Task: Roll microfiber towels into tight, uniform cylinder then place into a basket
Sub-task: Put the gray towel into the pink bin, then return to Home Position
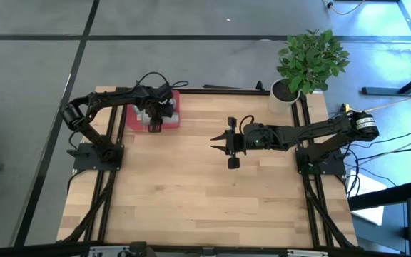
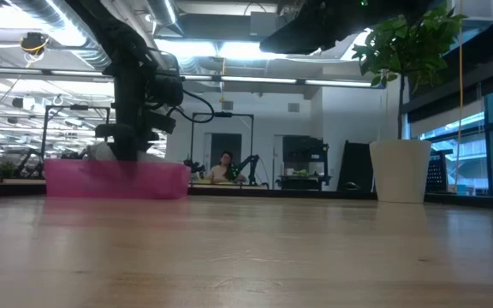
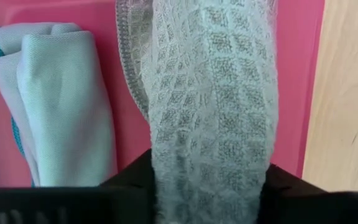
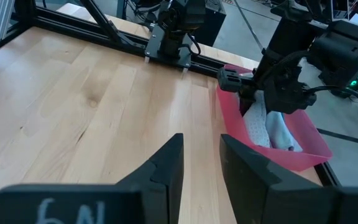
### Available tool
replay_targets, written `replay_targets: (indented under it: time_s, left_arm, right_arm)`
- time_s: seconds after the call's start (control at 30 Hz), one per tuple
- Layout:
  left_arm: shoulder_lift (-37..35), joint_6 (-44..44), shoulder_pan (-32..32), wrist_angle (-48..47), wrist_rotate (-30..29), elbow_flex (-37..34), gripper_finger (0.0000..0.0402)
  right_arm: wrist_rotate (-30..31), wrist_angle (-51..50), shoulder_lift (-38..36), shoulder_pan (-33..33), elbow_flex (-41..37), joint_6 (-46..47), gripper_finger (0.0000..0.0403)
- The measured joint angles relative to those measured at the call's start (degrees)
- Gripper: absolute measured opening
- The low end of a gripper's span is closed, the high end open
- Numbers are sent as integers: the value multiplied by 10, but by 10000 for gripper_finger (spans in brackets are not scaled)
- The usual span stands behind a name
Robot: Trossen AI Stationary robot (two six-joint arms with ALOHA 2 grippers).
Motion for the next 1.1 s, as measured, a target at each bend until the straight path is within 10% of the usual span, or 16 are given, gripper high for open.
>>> replay_targets:
  time_s: [0.63, 1.1]
  left_arm:
    - [-1, -30, 0, -40, -45, 34, 369]
    - [-100, -158, -30, -179, 9, 183, 393]
  right_arm:
    - [0, 0, 0, 0, 0, 0, 106]
    - [0, 0, 0, 0, 1, 0, 106]
